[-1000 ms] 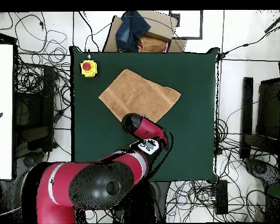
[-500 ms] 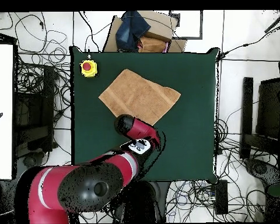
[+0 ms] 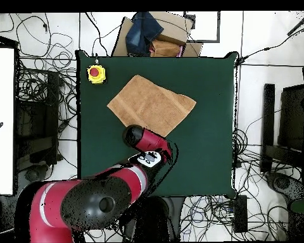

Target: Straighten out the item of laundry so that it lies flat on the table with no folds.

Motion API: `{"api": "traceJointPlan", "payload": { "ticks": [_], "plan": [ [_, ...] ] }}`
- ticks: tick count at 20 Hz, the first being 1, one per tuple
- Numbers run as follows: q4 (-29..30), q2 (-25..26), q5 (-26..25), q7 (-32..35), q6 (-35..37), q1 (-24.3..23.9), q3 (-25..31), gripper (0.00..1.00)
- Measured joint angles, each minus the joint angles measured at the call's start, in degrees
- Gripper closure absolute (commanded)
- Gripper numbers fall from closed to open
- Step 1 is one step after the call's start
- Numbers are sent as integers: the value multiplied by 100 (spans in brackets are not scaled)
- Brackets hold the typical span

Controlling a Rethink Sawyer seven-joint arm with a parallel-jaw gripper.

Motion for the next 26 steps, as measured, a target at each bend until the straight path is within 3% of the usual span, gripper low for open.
{"api": "traceJointPlan", "payload": {
  "ticks": [26],
  "plan": [
    [-188,162,135,0,87,-20,-102,0]
  ]
}}
